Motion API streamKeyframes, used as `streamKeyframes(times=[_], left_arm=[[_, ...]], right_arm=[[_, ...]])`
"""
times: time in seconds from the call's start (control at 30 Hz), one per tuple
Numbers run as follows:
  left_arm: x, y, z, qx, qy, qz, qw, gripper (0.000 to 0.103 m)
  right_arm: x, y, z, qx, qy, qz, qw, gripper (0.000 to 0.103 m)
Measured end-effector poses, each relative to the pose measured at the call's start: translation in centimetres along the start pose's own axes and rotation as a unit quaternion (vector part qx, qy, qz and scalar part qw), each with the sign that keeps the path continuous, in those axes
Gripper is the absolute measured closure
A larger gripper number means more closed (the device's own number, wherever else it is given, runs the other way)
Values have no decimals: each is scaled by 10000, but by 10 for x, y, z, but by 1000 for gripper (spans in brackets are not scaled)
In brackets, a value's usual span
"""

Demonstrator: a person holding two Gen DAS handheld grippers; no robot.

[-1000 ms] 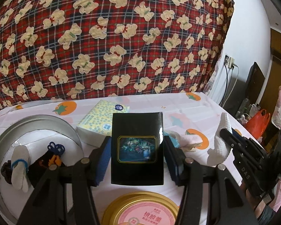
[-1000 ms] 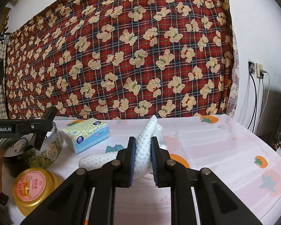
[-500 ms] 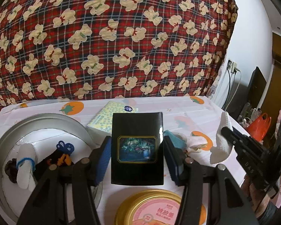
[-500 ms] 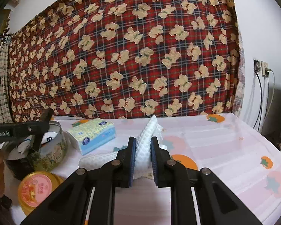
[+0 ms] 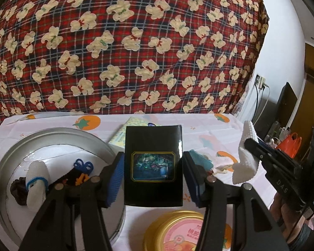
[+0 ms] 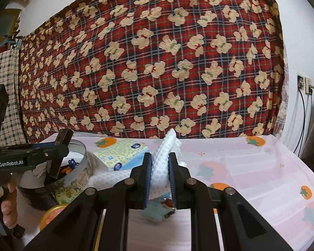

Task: Organize soft objects
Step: 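Lift the white mesh cloth and black card and carry both toward the tin, then lower the mesh cloth and black card into the tin and open both grippers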

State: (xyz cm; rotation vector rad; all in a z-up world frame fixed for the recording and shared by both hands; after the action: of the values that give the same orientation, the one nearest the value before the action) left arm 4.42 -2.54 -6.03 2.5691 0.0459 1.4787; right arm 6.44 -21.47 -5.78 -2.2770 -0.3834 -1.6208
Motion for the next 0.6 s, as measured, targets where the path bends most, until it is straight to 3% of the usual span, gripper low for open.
streamKeyframes(times=[0.6], left_arm=[[-2, -50, -8, 394, -53, -243, 9989, 49]], right_arm=[[23, -64, 18, 752, -39, -137, 9971, 85]])
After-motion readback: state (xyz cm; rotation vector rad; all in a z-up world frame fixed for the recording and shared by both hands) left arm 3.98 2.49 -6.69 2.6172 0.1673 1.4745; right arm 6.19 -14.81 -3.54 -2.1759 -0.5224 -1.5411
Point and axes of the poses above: each gripper's, at about its wrist camera, not at the fingertips, and z roughly the way its jaws point, y to its right, x to its top, the point moved 8 cm from there along z, roughly the way its jaws point, and after that the axes turned 2 degrees about z, right-handed, at the moved point
